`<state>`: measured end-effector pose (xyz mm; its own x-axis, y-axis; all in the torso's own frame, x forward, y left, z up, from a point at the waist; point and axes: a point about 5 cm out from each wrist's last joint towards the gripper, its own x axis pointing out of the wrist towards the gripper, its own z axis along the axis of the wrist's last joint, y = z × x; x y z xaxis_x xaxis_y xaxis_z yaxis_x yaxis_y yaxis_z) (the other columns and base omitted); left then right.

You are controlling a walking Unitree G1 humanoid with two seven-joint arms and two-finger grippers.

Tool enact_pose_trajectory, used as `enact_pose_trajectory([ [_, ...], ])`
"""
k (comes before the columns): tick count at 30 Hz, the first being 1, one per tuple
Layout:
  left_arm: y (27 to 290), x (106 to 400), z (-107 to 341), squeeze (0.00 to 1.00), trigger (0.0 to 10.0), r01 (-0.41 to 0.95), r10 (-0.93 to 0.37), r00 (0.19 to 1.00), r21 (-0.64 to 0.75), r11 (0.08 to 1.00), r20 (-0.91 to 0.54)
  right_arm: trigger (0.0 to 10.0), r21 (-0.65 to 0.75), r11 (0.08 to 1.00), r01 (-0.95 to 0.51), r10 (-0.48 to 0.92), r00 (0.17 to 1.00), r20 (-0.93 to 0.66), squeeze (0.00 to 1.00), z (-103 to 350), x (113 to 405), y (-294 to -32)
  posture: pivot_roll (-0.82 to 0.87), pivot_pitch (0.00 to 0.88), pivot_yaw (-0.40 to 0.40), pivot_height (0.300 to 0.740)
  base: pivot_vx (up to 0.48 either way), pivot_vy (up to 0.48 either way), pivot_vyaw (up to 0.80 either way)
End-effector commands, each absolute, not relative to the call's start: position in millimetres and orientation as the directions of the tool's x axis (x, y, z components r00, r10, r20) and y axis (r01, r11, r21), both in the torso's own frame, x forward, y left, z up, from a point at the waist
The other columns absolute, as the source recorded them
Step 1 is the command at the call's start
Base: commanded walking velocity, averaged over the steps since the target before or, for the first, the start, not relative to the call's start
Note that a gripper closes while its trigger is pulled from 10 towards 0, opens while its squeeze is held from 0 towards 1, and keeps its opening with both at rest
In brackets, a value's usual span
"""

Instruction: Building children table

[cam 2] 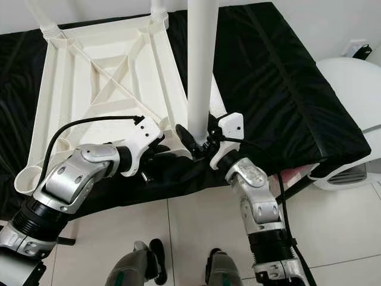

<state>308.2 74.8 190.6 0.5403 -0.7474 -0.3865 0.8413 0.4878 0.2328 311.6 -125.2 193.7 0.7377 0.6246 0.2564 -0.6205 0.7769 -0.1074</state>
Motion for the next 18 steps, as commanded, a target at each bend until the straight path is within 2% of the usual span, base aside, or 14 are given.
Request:
enact_pose_trajectory([
  [1, 84.5, 311.7, 190.2, 0.00, 10.0, 0.815, -0.711, 0.580, 0.259, 0.519, -0.399, 10.0, -0.112, 0.773, -0.624, 0.626, 0.726, 0.285, 0.00, 198.2, 312.1, -129.4, -0.04, 0.123, 0.092, 0.740, 0.000, 0.000, 0.00],
  [18, 81.9, 312.1, 182.0, 0.00, 10.0, 0.824, -0.707, 0.566, 0.273, 0.496, -0.425, 10.0, -0.191, 0.617, -0.763, 0.785, 0.582, 0.211, 0.00, 211.7, 325.3, -143.3, -0.05, 0.120, 0.081, 0.740, 0.000, 0.000, 0.00],
])
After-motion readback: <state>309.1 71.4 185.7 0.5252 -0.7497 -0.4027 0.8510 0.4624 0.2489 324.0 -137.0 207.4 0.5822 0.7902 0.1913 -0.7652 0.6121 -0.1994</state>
